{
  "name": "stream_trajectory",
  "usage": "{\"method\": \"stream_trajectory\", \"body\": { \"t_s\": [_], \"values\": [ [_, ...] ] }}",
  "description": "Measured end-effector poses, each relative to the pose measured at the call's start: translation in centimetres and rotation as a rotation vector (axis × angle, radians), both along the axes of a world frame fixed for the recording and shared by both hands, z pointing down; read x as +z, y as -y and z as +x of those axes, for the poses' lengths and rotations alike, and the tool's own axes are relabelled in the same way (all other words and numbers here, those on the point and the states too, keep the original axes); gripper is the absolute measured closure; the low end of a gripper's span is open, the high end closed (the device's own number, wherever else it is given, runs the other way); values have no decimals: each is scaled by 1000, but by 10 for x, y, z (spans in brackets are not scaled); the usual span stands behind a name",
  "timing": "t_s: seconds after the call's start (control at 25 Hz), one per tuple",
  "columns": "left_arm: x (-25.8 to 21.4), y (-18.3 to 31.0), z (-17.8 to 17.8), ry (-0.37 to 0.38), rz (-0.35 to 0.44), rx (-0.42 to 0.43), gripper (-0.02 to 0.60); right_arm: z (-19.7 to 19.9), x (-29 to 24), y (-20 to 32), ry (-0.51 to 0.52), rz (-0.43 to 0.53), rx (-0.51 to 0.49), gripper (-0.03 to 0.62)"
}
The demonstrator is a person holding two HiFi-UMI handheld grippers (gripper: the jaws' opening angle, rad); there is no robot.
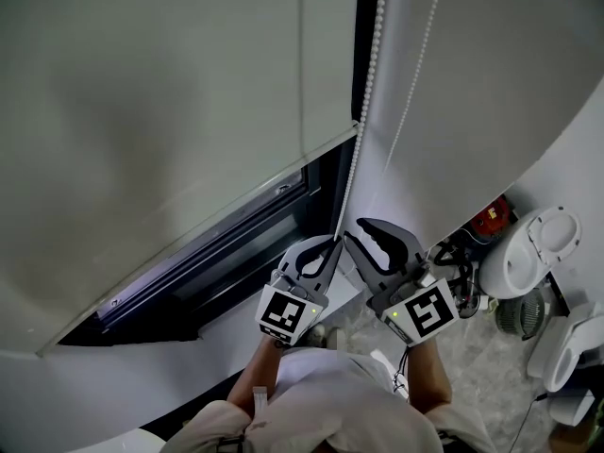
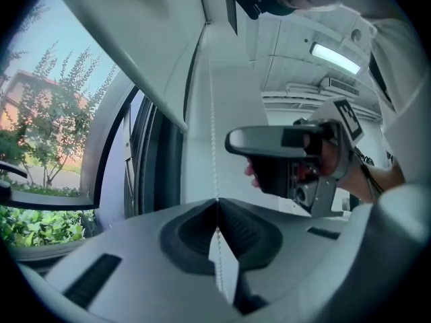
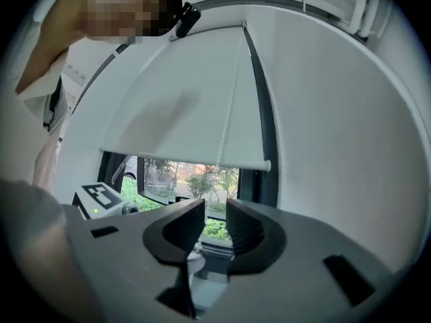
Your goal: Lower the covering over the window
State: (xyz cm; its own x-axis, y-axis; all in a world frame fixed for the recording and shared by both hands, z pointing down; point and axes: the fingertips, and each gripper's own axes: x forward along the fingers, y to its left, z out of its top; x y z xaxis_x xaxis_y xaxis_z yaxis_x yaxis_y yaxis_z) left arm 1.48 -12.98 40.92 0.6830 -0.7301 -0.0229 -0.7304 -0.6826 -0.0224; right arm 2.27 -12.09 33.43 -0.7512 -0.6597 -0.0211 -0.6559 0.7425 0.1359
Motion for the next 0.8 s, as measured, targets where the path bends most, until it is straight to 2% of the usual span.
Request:
{"method": "stream_trajectory", "body": {
  "t_s": [0.28,0.32,0.4,0.52,0.6,0.8],
  "values": [
    [1,-4,4,7,-1,14,566,-18,-37,12,35,69,-33,504],
    [0,-4,5,6,0,13,566,-20,-38,14,37,74,-33,549],
    [1,-4,4,3,3,8,566,-23,-37,15,68,81,-33,593],
    [6,-1,0,22,-6,-3,566,-23,-31,14,112,78,-21,597],
    [16,0,-1,48,-28,-8,566,-26,-22,13,90,68,-20,597],
    [38,-1,-1,52,-63,-6,566,-25,0,13,88,28,-14,597]
  ]
}}
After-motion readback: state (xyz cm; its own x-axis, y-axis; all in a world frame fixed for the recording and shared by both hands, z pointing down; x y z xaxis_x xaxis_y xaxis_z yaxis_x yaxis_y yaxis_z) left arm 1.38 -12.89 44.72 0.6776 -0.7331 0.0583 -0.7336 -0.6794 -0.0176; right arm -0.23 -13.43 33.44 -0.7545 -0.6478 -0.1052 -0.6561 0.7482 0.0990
